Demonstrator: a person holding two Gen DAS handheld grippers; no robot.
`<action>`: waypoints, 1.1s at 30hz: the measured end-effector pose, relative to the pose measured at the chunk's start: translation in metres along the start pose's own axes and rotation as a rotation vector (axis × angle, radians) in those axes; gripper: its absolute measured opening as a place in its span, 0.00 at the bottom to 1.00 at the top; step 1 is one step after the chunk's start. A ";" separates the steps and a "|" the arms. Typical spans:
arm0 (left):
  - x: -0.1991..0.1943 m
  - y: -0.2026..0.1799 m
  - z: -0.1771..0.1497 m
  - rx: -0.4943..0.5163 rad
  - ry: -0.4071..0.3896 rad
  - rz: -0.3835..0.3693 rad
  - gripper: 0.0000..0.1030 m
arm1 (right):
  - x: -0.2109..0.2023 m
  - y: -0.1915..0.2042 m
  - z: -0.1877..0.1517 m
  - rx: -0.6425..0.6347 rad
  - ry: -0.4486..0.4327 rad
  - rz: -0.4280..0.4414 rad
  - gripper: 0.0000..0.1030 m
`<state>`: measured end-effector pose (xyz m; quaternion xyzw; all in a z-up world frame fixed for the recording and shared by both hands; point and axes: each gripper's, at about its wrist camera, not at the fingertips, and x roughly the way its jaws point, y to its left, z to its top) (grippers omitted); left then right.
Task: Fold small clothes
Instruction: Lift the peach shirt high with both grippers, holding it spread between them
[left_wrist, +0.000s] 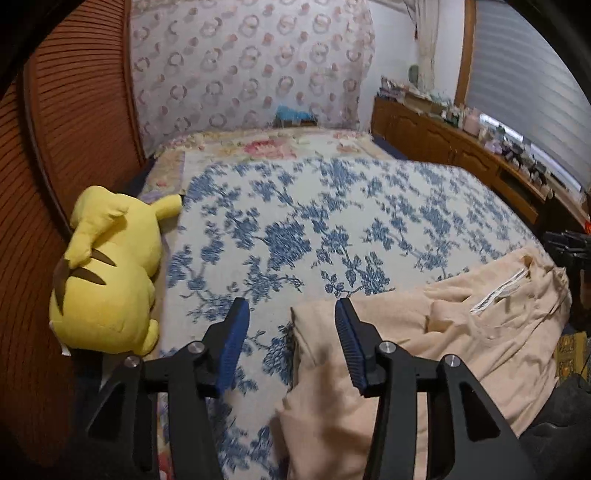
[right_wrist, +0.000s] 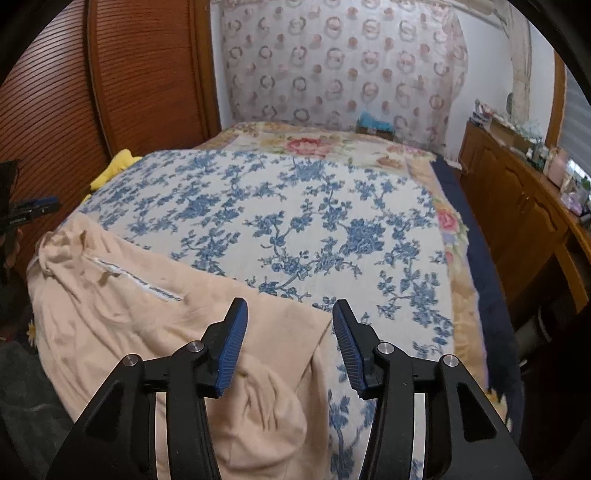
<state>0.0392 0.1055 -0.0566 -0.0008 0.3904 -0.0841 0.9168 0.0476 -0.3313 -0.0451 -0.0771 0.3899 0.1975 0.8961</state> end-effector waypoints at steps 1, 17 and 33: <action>0.005 -0.002 0.001 0.007 0.014 0.005 0.46 | 0.006 -0.001 0.000 0.000 0.012 0.005 0.48; 0.038 -0.006 -0.008 -0.001 0.132 -0.012 0.46 | 0.044 -0.017 -0.010 0.051 0.105 0.026 0.56; 0.040 -0.002 -0.004 -0.009 0.152 -0.025 0.46 | 0.046 -0.005 -0.008 0.020 0.119 0.078 0.53</action>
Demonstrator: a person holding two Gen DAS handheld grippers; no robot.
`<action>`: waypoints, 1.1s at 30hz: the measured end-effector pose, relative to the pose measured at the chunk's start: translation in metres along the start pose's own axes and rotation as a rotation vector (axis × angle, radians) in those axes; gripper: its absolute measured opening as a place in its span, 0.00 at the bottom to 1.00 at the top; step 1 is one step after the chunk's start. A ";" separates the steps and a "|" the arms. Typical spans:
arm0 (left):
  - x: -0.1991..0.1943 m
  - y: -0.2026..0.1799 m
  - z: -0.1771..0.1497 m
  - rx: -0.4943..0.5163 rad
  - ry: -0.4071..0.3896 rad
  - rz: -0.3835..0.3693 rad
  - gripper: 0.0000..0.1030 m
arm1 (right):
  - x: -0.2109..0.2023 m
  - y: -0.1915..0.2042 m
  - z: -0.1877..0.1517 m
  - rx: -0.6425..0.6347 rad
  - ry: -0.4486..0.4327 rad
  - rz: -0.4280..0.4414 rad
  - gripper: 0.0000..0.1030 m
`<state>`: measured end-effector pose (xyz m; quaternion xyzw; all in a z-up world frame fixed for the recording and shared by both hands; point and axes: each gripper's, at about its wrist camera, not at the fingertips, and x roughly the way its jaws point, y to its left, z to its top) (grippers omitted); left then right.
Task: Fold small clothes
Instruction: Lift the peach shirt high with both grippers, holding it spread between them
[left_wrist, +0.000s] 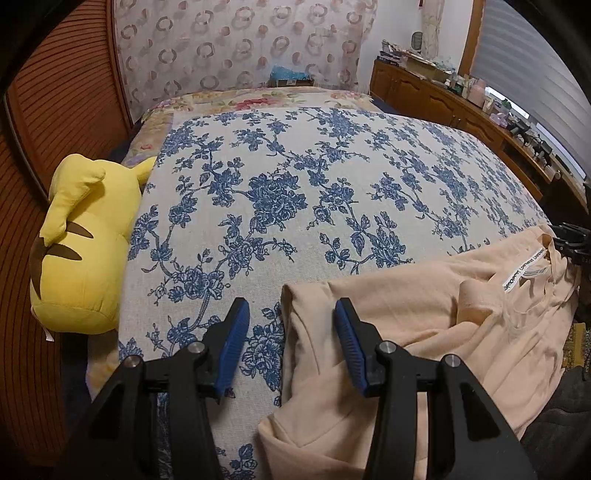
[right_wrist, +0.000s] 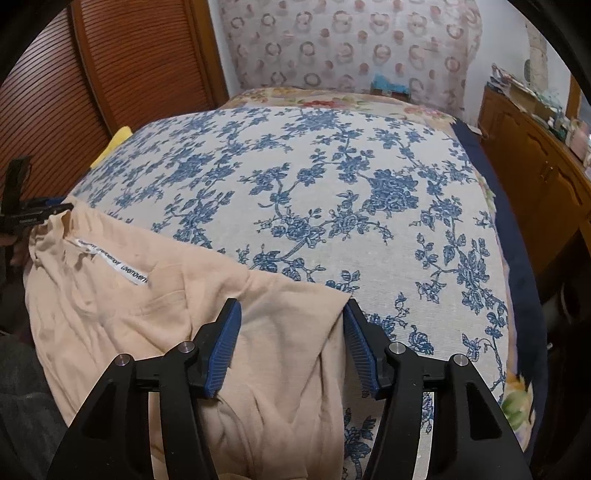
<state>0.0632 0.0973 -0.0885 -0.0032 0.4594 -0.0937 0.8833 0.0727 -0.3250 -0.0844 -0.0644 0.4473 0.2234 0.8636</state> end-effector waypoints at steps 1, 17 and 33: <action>0.000 -0.001 0.000 0.005 0.001 -0.001 0.42 | 0.000 0.001 0.000 -0.007 0.000 0.003 0.52; -0.098 -0.034 -0.002 0.001 -0.240 -0.135 0.04 | -0.073 0.026 0.012 0.008 -0.197 0.175 0.07; -0.240 -0.056 0.012 0.065 -0.582 -0.068 0.04 | -0.212 0.080 0.051 -0.141 -0.481 0.166 0.06</action>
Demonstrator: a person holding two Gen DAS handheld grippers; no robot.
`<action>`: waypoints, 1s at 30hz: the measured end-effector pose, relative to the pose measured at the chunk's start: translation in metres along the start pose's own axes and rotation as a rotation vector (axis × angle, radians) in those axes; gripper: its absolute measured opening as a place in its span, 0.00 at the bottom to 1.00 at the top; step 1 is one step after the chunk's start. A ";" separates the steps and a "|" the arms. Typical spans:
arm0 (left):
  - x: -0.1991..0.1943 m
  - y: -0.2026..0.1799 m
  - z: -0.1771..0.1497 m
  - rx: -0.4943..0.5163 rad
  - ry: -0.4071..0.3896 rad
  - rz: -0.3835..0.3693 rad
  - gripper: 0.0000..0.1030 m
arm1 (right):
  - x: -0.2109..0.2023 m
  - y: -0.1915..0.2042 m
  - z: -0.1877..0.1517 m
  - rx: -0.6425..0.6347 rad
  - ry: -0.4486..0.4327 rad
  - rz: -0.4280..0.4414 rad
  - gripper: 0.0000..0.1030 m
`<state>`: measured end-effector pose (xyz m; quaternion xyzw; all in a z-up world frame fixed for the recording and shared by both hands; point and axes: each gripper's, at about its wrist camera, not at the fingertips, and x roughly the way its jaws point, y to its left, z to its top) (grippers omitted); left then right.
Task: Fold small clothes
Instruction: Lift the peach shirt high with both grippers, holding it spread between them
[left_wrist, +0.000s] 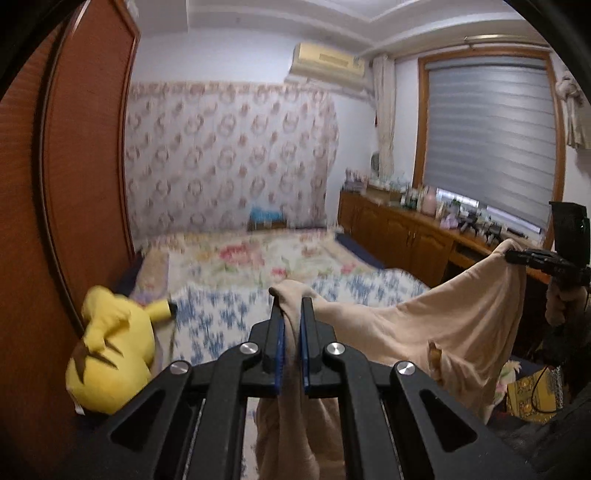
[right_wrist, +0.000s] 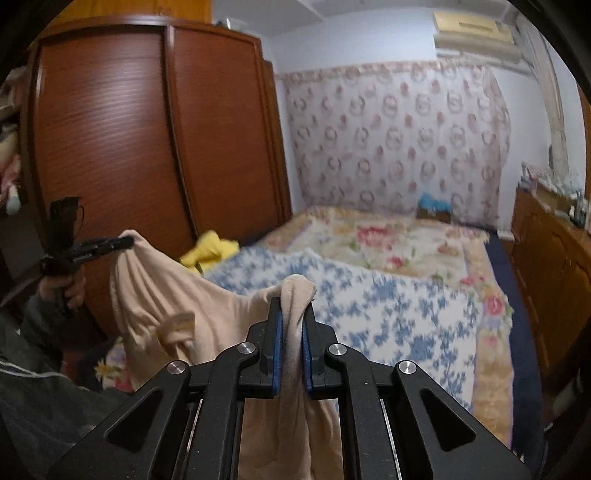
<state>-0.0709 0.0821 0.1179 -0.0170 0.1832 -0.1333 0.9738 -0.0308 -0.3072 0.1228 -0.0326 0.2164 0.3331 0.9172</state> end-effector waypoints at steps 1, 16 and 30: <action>-0.008 -0.003 0.009 0.018 -0.030 0.004 0.04 | -0.005 0.005 0.007 -0.014 -0.018 0.001 0.06; -0.061 0.008 0.120 0.141 -0.302 0.072 0.04 | -0.065 0.039 0.110 -0.217 -0.210 -0.117 0.06; -0.099 0.006 0.188 0.209 -0.461 0.161 0.04 | -0.141 0.033 0.191 -0.281 -0.365 -0.285 0.06</action>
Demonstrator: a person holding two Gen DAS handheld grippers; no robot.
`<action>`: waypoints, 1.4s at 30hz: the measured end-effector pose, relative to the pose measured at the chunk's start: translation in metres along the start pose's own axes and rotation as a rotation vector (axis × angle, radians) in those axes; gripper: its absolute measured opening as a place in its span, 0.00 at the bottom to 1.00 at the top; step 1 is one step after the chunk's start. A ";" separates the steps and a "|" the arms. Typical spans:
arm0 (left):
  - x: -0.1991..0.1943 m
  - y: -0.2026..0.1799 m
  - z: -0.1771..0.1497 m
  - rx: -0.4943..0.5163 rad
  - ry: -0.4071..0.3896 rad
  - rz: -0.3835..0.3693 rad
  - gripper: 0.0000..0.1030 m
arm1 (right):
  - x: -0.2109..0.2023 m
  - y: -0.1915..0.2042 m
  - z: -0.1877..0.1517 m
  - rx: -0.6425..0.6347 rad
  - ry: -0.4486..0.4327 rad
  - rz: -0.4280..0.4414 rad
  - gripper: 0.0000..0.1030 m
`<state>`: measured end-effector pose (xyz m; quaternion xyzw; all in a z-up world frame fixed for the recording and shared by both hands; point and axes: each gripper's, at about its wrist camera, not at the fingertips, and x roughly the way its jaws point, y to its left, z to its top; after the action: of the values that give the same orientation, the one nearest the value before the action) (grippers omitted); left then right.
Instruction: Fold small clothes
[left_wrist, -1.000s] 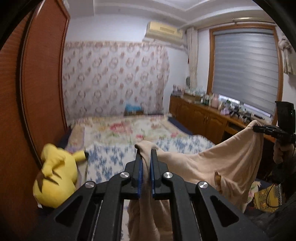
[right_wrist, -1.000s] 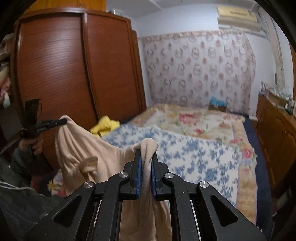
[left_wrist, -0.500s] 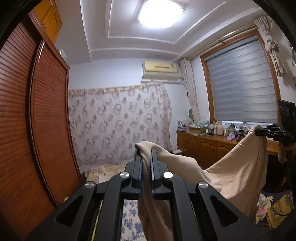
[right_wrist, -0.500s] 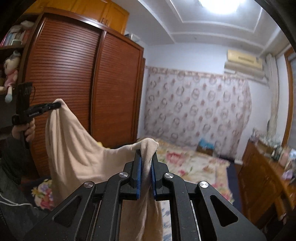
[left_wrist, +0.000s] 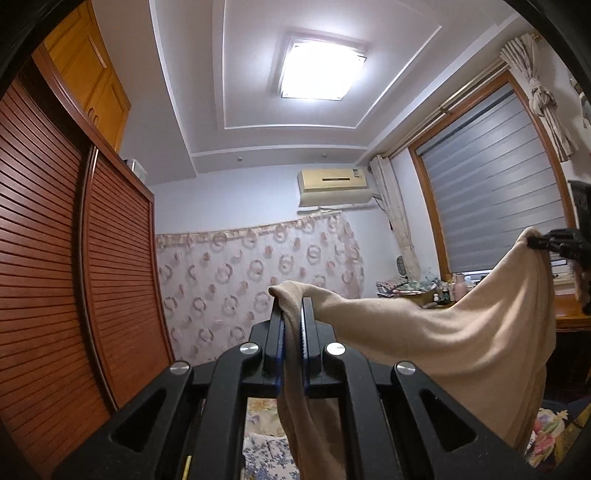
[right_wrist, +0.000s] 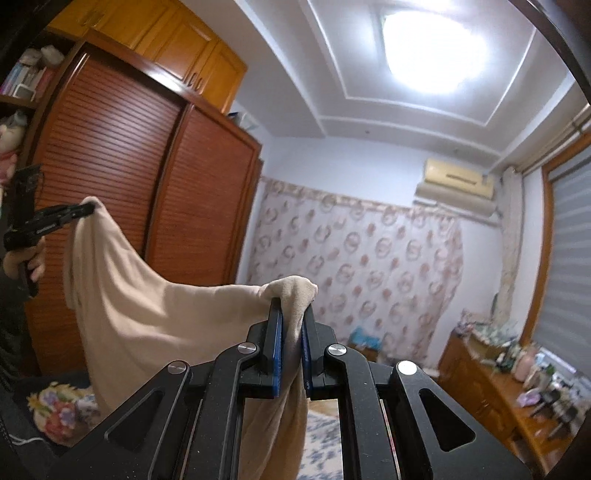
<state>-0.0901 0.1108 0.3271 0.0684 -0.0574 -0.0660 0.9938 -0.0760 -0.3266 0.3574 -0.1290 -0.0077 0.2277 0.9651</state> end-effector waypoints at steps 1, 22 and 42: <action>0.003 0.000 0.000 -0.002 0.002 0.001 0.04 | -0.002 -0.002 0.003 -0.003 -0.001 -0.010 0.06; 0.212 -0.017 -0.179 -0.059 0.316 0.037 0.04 | 0.187 -0.037 -0.152 -0.041 0.348 -0.082 0.06; 0.387 -0.040 -0.329 -0.078 0.691 -0.021 0.04 | 0.415 -0.105 -0.337 0.066 0.741 -0.045 0.06</action>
<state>0.3264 0.0596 0.0386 0.0495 0.2857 -0.0513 0.9557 0.3666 -0.3168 0.0399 -0.1713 0.3466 0.1444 0.9109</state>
